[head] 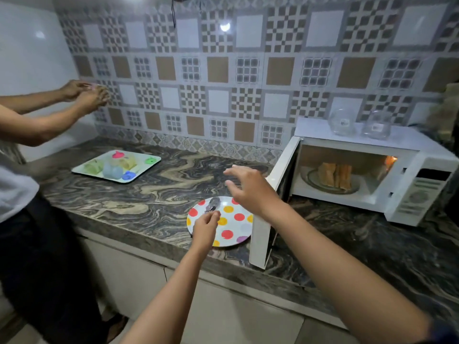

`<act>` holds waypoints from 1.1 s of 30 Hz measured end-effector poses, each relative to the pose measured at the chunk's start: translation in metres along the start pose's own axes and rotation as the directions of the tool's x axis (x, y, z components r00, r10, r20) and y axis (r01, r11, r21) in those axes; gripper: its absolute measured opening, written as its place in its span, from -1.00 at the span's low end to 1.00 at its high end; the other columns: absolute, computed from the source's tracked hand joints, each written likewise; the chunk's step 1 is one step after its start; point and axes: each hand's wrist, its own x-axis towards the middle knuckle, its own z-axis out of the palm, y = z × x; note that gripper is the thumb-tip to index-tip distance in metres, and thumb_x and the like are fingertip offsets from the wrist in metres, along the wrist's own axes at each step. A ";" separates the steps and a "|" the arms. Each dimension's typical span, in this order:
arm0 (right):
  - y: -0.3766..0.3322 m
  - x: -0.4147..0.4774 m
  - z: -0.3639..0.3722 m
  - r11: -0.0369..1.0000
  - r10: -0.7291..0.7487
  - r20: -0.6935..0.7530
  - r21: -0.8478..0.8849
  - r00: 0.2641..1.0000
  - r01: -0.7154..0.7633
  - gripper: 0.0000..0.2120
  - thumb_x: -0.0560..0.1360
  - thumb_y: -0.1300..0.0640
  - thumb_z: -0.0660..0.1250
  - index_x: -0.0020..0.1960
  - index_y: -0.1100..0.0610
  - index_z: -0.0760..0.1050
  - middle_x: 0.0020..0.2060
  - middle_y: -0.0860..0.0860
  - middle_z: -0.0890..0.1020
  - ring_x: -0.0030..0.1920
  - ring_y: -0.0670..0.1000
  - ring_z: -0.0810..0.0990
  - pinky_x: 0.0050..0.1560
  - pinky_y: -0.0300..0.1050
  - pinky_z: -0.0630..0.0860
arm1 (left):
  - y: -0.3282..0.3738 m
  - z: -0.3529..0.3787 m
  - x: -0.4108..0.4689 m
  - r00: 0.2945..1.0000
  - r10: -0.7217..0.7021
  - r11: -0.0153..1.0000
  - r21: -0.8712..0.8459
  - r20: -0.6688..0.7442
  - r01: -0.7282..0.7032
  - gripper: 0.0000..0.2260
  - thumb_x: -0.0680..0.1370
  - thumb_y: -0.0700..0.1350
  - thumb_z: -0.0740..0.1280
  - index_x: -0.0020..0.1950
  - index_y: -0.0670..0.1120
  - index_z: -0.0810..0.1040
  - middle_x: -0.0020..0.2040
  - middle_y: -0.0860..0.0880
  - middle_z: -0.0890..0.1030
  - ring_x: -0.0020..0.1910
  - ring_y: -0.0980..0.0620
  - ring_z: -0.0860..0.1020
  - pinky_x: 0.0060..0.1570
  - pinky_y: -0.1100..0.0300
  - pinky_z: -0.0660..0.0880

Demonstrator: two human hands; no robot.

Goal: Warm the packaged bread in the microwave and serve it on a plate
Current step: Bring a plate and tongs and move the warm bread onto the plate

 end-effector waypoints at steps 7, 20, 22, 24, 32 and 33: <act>-0.006 0.061 0.103 0.962 0.248 0.059 0.104 0.967 -0.253 -0.69 0.54 0.14 0.21 0.25 0.17 0.49 0.20 0.10 0.57 0.22 0.09 0.51 0.22 -0.06 0.41 | -0.023 -0.079 0.091 0.999 -0.049 0.995 0.083 -0.017 0.051 -0.81 0.58 -0.25 0.20 -0.18 -0.11 0.54 -0.19 -0.05 0.60 -0.14 -0.01 0.50 -0.09 0.17 0.40; 0.121 0.039 0.191 0.434 0.901 -0.058 0.156 0.431 -0.887 -0.71 0.50 0.27 0.16 0.19 0.28 0.43 0.17 0.26 0.50 0.17 0.24 0.48 0.06 -0.04 0.40 | -0.081 -0.080 0.182 0.941 -0.257 0.931 0.317 0.219 0.181 -0.74 0.56 -0.22 0.23 -0.25 0.07 0.33 -0.24 0.06 0.44 -0.06 0.00 0.42 -0.03 0.16 0.31; 0.127 0.036 0.199 0.371 0.929 -0.063 0.153 0.365 -0.916 -0.71 0.47 0.26 0.17 0.18 0.27 0.40 0.16 0.28 0.49 0.17 0.27 0.46 0.09 0.00 0.41 | -0.088 -0.077 0.187 0.942 -0.256 0.926 0.334 0.218 0.174 -0.73 0.55 -0.23 0.24 -0.27 0.08 0.33 -0.19 -0.02 0.48 -0.08 -0.01 0.43 -0.09 0.16 0.33; 0.133 0.035 0.205 0.328 0.944 -0.061 0.132 0.323 -0.935 -0.65 0.46 0.24 0.19 0.24 0.25 0.38 0.20 0.27 0.47 0.22 0.27 0.43 0.17 0.03 0.40 | -0.092 -0.077 0.191 0.943 -0.247 0.924 0.347 0.225 0.160 -0.87 0.55 -0.22 0.25 -0.15 -0.03 0.43 -0.14 -0.04 0.52 -0.10 -0.02 0.47 -0.19 0.17 0.36; 0.140 0.021 0.214 0.257 0.964 -0.131 0.246 0.231 -0.935 -0.69 0.50 0.23 0.15 0.21 0.11 0.47 0.18 0.18 0.52 0.13 0.24 0.48 -0.06 -0.11 0.30 | -0.108 -0.077 0.193 0.953 -0.171 0.951 0.294 0.249 0.094 -0.87 0.51 -0.27 0.28 0.00 -0.09 0.49 -0.21 0.09 0.52 -0.16 0.01 0.51 -0.30 0.32 0.39; 0.139 0.019 0.216 0.262 0.963 -0.136 0.280 0.232 -0.924 -0.69 0.51 0.22 0.14 0.22 0.08 0.46 0.16 0.15 0.54 0.09 0.22 0.50 -0.06 -0.11 0.32 | -0.108 -0.078 0.190 0.952 -0.161 0.962 0.258 0.259 0.092 -0.86 0.52 -0.29 0.27 0.02 -0.09 0.47 -0.21 0.11 0.51 -0.18 0.05 0.50 -0.30 0.38 0.40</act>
